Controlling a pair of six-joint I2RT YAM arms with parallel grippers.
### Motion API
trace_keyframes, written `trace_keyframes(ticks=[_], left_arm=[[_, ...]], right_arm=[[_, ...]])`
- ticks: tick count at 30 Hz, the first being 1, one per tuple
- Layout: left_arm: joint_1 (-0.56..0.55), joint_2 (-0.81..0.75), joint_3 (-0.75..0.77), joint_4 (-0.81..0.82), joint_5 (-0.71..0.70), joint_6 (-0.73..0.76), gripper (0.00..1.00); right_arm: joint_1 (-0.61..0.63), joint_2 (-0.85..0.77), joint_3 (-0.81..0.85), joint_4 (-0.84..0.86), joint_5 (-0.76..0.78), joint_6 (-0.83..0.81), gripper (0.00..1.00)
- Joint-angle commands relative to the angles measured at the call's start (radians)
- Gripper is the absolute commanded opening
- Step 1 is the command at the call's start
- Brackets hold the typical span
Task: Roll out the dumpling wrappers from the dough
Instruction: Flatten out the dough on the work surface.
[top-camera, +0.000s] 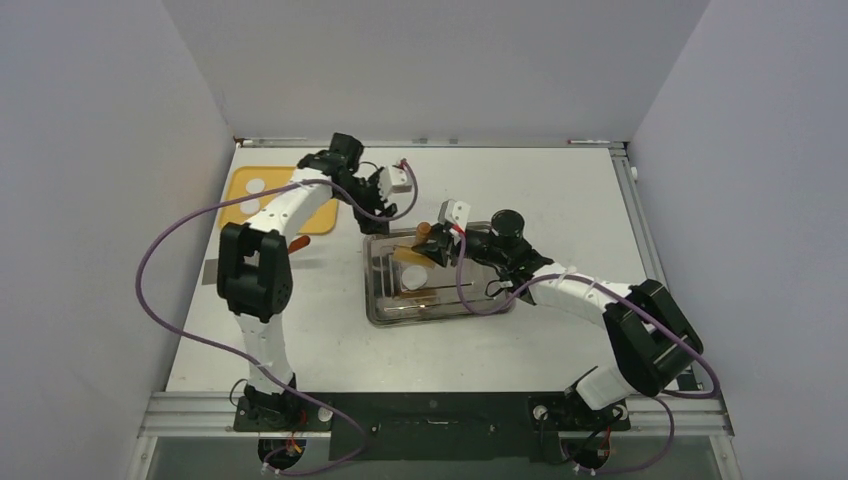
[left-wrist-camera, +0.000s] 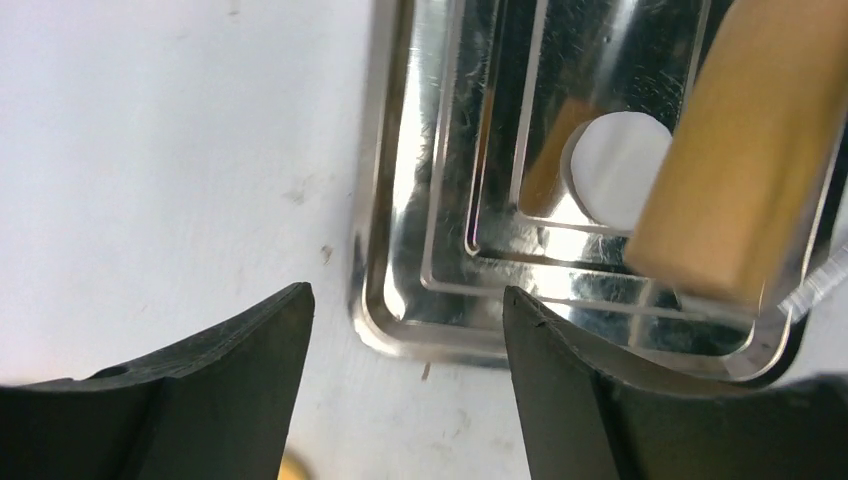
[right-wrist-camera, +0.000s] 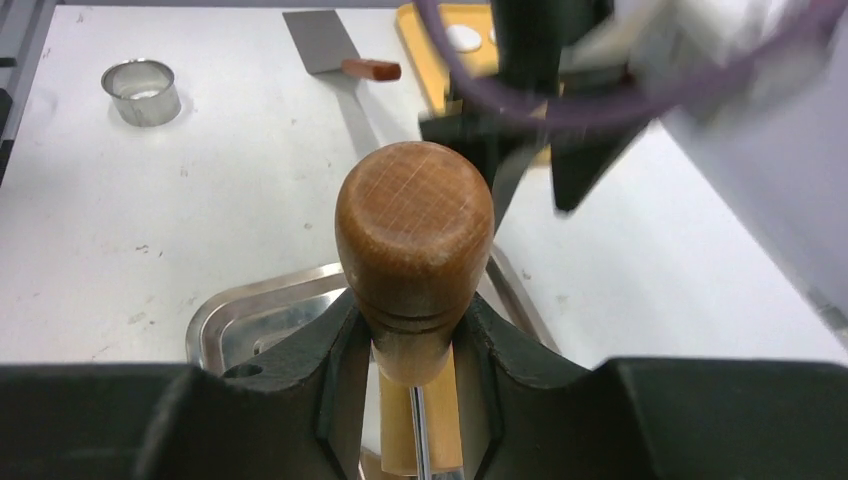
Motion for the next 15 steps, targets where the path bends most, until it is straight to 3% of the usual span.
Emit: trace_keyframes(ticks=[1,5,10,11,13,15], left_arm=[[0.063,-0.159,0.002,-0.027,0.228,-0.047,0.67],[0.074,-0.192,-0.073,0.044,0.199,-0.091,0.68],[0.086,-0.270,-0.117,0.005,0.406,-0.071,0.70],[0.080,-0.300,-0.149,0.033,0.445,-0.077,0.73],[0.063,-0.374,-0.217,0.100,0.510,-0.083,0.92],[0.032,-0.429,-0.253,0.122,0.540,-0.076,0.94]], right_arm=[[-0.016,0.030,0.037,-0.035,-0.072,-0.009,0.08],[-0.015,0.040,0.043,-0.013,-0.069,0.008,0.08],[-0.014,0.090,0.082,-0.035,-0.068,-0.016,0.08],[-0.015,0.104,0.096,-0.038,-0.068,-0.017,0.08],[-0.014,0.134,0.128,-0.042,-0.070,-0.014,0.08],[-0.013,0.158,0.152,-0.037,-0.073,-0.009,0.08]])
